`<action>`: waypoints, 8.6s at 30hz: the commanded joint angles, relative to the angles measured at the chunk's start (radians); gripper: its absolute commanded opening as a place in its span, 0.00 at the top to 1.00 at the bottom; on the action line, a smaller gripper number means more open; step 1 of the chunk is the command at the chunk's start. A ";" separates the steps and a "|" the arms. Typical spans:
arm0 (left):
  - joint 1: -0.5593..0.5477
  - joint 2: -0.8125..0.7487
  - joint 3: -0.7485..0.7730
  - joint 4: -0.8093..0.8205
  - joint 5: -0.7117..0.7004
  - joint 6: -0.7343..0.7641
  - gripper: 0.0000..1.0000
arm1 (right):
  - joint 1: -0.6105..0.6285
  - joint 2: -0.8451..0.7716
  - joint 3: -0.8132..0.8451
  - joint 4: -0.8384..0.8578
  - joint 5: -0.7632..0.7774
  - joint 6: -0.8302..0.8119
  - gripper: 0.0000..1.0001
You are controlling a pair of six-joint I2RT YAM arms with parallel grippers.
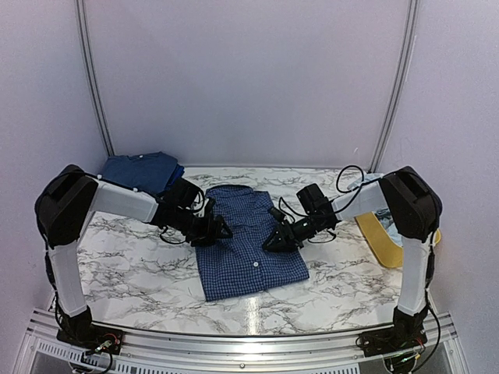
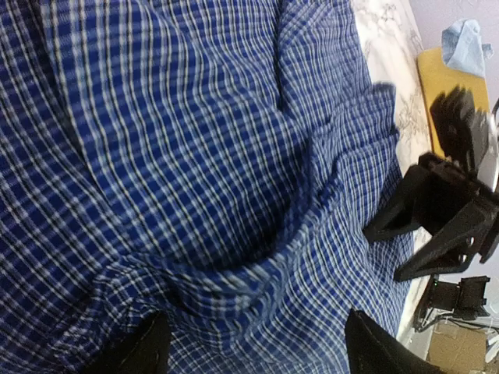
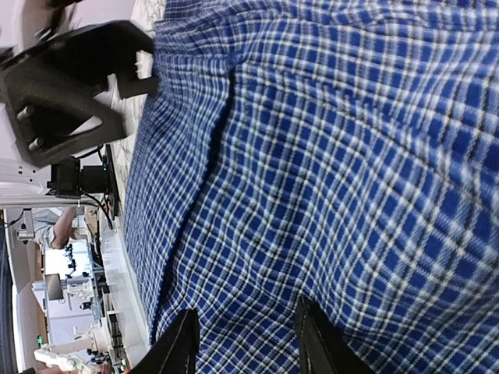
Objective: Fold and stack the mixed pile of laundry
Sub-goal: Smooth out the 2/3-rectangle-folded T-shirt at the center of the board, then pick up the 2/3-rectangle-folded T-shirt from the center of the board, then fold the 2/3-rectangle-folded T-shirt at the center of the board, then adjust the square-folded T-shirt at the center of the board, then smooth out the square-folded T-shirt at the center of the board.
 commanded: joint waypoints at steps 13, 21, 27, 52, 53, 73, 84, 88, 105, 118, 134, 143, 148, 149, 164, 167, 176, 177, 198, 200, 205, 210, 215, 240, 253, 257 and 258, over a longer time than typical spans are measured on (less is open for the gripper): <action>-0.108 -0.404 -0.104 -0.141 -0.387 0.527 0.04 | 0.011 -0.110 0.204 -0.164 0.054 -0.019 0.57; -0.468 -0.553 -0.298 -0.142 -0.662 0.764 0.10 | 0.061 0.031 0.372 -0.165 0.024 -0.022 0.68; -0.637 -0.425 -0.282 -0.162 -0.806 0.898 0.22 | 0.092 0.160 0.488 -0.219 0.004 -0.062 0.76; -0.741 -0.387 -0.188 -0.162 -0.889 1.027 1.00 | 0.140 0.281 0.394 -0.273 0.089 -0.165 0.88; -0.741 -0.416 -0.180 -0.199 -0.863 1.004 1.00 | 0.141 0.258 0.373 -0.276 0.078 -0.165 0.87; -0.689 -0.512 0.087 -0.591 -0.639 0.815 1.00 | 0.272 0.186 0.255 -0.307 -0.035 -0.272 0.78; -0.521 -0.476 0.119 -0.594 -0.516 0.876 1.00 | 0.362 0.061 0.144 -0.349 0.020 -0.294 0.76; -0.520 -0.462 0.089 -0.596 -0.460 0.900 1.00 | 0.322 0.067 0.311 -0.435 0.064 -0.314 0.67; -0.307 -0.201 0.242 -0.583 -0.312 0.962 0.98 | -0.081 -0.142 0.316 -0.327 0.006 -0.115 0.42; -0.132 0.137 0.494 -0.567 -0.219 0.966 0.75 | -0.187 -0.181 0.106 -0.254 0.053 -0.120 0.32; 0.074 -0.222 0.074 -0.349 0.047 0.506 0.02 | -0.154 -0.194 0.118 -0.370 0.108 -0.279 0.24; 0.084 -0.187 -0.098 -0.136 0.112 0.363 0.17 | -0.087 -0.183 0.076 -0.391 0.189 -0.295 0.31; 0.084 -0.175 -0.144 -0.007 0.171 0.298 0.34 | -0.087 -0.172 0.071 -0.402 0.208 -0.321 0.54; 0.084 -0.177 -0.146 0.023 0.181 0.286 0.39 | -0.087 -0.171 0.075 -0.405 0.209 -0.321 0.57; 0.084 -0.222 -0.148 0.056 0.224 0.262 0.79 | -0.089 -0.231 0.073 -0.452 0.239 -0.303 0.48; 0.084 -0.211 -0.150 0.055 0.218 0.262 0.79 | -0.089 -0.201 0.063 -0.443 0.226 -0.304 0.44; 0.085 -0.254 -0.138 0.051 0.222 0.243 0.82 | -0.081 -0.242 0.046 -0.477 0.221 -0.322 1.00; 0.085 -0.263 -0.131 0.044 0.229 0.238 0.83 | -0.081 -0.257 0.048 -0.481 0.226 -0.317 1.00; 0.136 0.248 0.308 -0.072 0.175 0.212 1.00 | -0.169 0.025 0.229 -0.385 0.401 -0.255 1.00; 0.146 0.308 0.338 -0.071 0.184 0.195 1.00 | -0.169 0.081 0.273 -0.413 0.447 -0.272 1.00; 0.157 0.340 0.285 -0.079 0.183 0.197 1.00 | -0.168 0.125 0.289 -0.433 0.479 -0.295 1.00; 0.159 0.230 0.126 -0.083 0.192 0.250 1.00 | -0.157 0.015 0.210 -0.452 0.438 -0.322 1.00; 0.154 0.052 0.015 -0.070 0.189 0.270 1.00 | -0.149 -0.115 0.196 -0.452 0.375 -0.303 1.00; 0.194 -0.043 0.146 -0.129 -0.161 0.262 0.01 | -0.170 -0.012 0.515 -0.446 0.543 -0.235 0.43; 0.193 -0.444 0.101 -0.172 -0.067 0.118 0.01 | -0.094 -0.291 0.413 -0.296 0.203 -0.020 0.12; 0.078 -0.448 -0.001 -0.159 0.013 0.049 0.01 | 0.016 -0.315 0.219 -0.088 0.111 0.166 0.12; 0.051 -0.443 -0.029 -0.147 0.037 0.027 0.01 | 0.045 -0.314 0.184 -0.041 0.099 0.208 0.11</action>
